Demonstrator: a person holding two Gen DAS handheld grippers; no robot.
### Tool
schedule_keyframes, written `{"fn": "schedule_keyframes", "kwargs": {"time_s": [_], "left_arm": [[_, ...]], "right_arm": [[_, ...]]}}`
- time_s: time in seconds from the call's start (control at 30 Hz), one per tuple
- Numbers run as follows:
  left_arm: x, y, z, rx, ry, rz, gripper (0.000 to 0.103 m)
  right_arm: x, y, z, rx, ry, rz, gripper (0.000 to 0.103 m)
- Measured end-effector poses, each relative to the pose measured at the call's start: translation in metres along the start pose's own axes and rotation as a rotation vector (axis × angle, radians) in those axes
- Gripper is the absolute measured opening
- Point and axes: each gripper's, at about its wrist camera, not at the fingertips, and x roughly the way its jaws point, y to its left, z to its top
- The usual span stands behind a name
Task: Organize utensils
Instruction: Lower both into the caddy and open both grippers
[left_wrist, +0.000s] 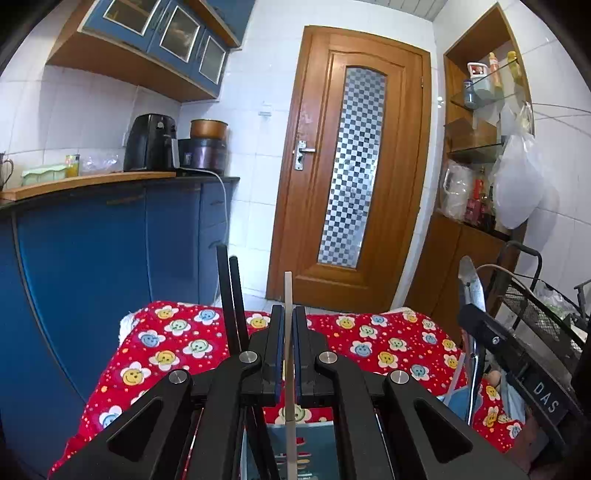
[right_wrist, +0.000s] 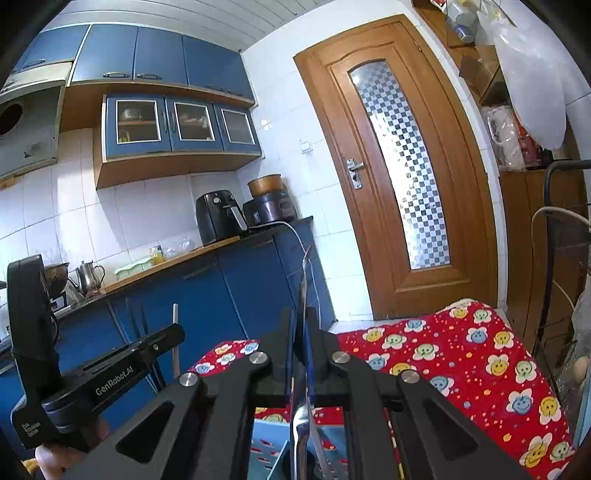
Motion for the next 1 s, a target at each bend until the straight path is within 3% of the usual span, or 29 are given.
{"fn": "schedule_keyframes", "kwargs": {"time_s": [0.23,0.4,1.0], "left_arm": [[0.000,-0.003,-0.005,0.002,0.047,-0.016,0.006],[-0.004,-0.006,-0.008,0.007,0.071,-0.030,0.016],[-0.053,-0.014,-0.005,0.038,0.081,-0.066,0.017]], "right_arm": [[0.000,0.001,-0.009,-0.003,0.049,-0.001,0.008],[-0.004,0.003,-0.008,0.008,0.057,-0.004,0.023],[-0.043,0.021,0.001,-0.032,0.040,-0.014,0.027]]}}
